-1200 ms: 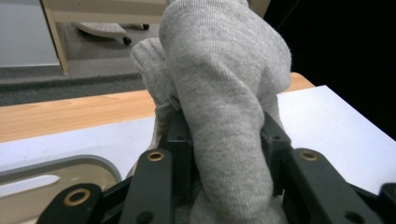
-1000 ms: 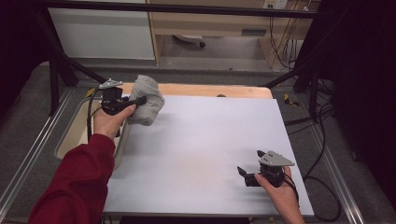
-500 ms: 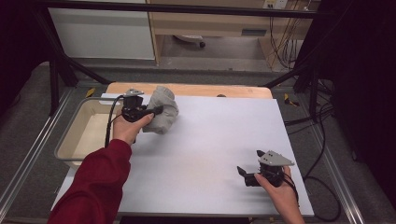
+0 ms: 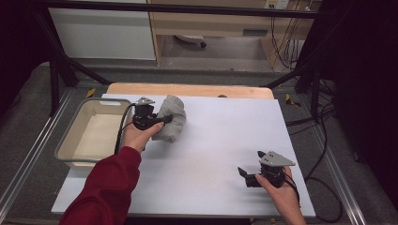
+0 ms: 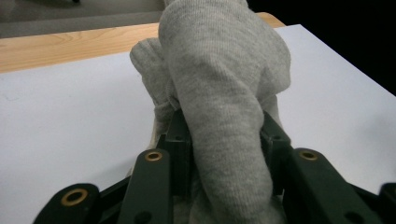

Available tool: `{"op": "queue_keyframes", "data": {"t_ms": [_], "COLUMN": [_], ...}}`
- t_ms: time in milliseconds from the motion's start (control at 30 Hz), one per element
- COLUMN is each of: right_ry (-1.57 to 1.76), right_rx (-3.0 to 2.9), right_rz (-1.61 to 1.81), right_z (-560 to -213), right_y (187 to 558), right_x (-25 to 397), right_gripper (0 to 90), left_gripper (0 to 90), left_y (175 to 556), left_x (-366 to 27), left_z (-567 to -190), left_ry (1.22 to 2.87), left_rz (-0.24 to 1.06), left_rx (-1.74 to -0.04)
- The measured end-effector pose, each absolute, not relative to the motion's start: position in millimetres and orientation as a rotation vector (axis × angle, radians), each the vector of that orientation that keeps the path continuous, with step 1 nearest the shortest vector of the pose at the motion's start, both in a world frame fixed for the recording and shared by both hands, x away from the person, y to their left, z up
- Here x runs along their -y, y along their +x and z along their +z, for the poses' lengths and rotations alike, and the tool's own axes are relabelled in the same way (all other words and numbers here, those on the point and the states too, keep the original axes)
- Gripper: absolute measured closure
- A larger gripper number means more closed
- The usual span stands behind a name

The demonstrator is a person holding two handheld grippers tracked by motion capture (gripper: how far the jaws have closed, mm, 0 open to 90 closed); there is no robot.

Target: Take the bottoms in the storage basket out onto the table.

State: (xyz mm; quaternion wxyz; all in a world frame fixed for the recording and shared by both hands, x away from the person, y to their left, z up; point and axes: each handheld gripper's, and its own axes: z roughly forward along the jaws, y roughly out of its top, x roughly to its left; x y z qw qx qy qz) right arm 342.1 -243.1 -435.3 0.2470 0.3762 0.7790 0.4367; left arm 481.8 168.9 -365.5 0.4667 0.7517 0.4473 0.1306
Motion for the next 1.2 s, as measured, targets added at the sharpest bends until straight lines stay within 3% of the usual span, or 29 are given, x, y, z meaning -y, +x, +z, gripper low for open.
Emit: {"op": "queue_keyframes", "data": {"t_ms": [1200], "right_ry": [1.037], "right_rx": [-2.108], "right_rz": [1.196], "right_z": [-435.2], "right_y": [342.6], "right_x": [244.0], "right_gripper": [3.0], "left_gripper": [62.8], "left_y": [465.7], "left_x": [-117.1], "left_z": [-380.5], "left_ry": [1.967], "left_rz": [0.278], "left_rx": [-1.019]}}
